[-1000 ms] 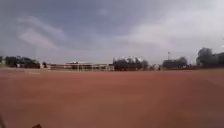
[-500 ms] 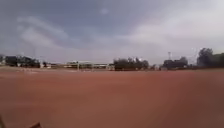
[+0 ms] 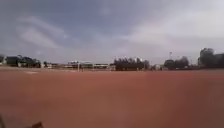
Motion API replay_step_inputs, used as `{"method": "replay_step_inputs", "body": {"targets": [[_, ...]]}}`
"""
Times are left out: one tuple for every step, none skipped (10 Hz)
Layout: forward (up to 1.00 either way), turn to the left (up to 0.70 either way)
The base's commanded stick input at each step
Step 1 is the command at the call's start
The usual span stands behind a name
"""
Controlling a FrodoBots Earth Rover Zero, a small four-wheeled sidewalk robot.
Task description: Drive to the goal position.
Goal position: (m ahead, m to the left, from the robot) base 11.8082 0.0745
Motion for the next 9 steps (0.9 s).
{"method": "replay_step_inputs", "body": {"targets": [[0.7,0.0],[0.7,0.0],[0.7,0.0],[0.7,0.0],[0.7,0.0],[0.7,0.0],[0.7,0.0],[0.7,0.0],[0.7,0.0]]}}
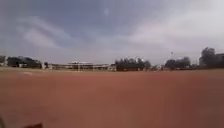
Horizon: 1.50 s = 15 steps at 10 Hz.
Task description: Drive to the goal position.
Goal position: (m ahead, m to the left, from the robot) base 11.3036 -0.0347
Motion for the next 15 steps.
{"method": "replay_step_inputs", "body": {"targets": [[0.7,0.0],[0.7,0.0],[0.7,0.0],[0.7,0.0],[0.7,-0.05],[0.7,-0.16],[0.7,-0.28],[0.7,-0.35],[0.7,-0.35],[0.7,-0.35],[0.7,-0.24],[0.7,-0.02],[0.7,0.0],[0.7,0.0],[0.7,0.0]]}}
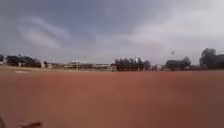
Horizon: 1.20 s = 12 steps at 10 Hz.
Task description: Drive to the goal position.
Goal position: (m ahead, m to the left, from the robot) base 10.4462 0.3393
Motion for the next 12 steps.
{"method": "replay_step_inputs", "body": {"targets": [[0.7,0.0],[0.7,0.0],[0.7,0.0],[0.7,0.0],[0.7,0.0],[0.7,0.0],[0.7,0.0],[0.7,0.0],[0.7,0.0],[0.7,0.0],[0.7,0.0],[0.7,0.0]]}}
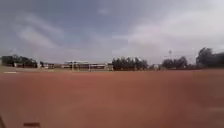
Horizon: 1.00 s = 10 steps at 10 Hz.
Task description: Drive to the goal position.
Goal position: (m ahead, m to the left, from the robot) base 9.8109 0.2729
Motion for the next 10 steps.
{"method": "replay_step_inputs", "body": {"targets": [[0.7,0.0],[0.7,0.0],[0.7,0.0],[0.7,0.0],[0.7,0.0],[0.7,0.0],[0.7,0.0],[0.7,0.0],[0.7,0.0],[0.7,0.0]]}}
